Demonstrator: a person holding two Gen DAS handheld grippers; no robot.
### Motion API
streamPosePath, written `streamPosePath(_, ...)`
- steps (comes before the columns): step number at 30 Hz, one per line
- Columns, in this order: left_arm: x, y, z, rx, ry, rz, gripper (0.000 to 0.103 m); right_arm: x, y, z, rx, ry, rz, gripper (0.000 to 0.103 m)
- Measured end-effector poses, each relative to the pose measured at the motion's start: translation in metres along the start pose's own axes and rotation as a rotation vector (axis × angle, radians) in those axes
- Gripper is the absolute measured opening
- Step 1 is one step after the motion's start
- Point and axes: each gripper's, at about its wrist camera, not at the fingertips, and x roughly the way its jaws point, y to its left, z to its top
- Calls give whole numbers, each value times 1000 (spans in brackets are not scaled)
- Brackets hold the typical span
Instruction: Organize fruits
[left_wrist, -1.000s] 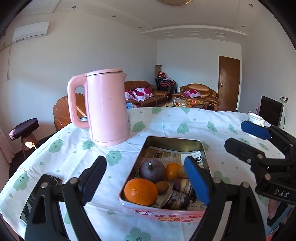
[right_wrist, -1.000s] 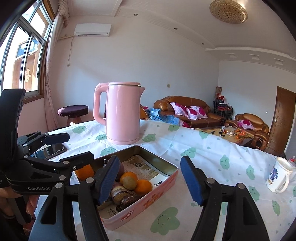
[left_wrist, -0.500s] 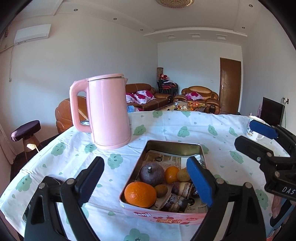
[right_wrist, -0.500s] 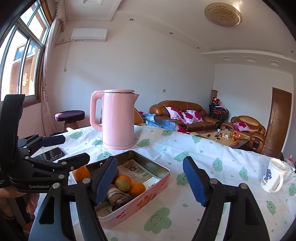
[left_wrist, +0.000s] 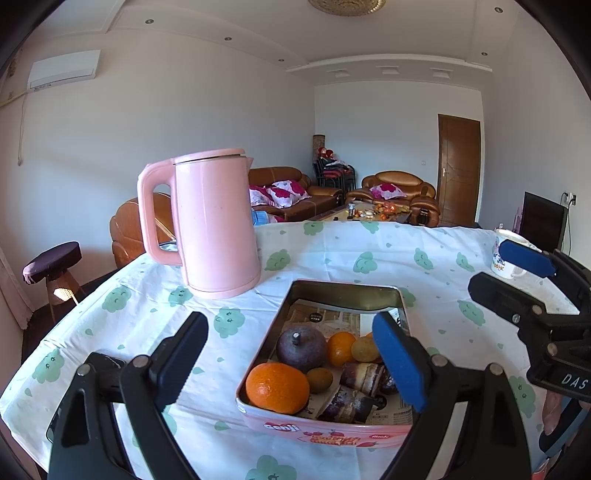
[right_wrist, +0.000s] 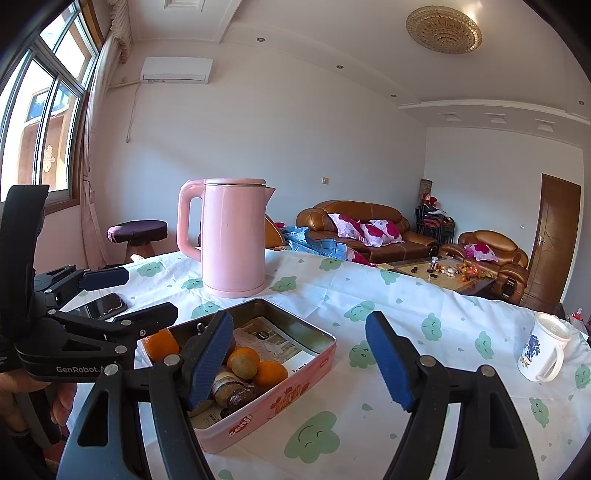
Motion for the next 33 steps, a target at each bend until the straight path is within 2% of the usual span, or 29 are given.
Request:
streamPosePath(6,-1,-1,0,5,-3,1,93,-3,-3,-1,2,-4,-10,76)
streamPosePath(10,-2,-3,1,9,-6,3,98,-4,-5,-1,8,-9,-17,76)
streamPosePath(21,-8,-5,5,15,-28,4,103,-7,-11,-1,16,-19,-41,76)
streamPosePath(33,-8,-7,6,14,-32,14,103,-5,-10,-6,6,-13,-51,77)
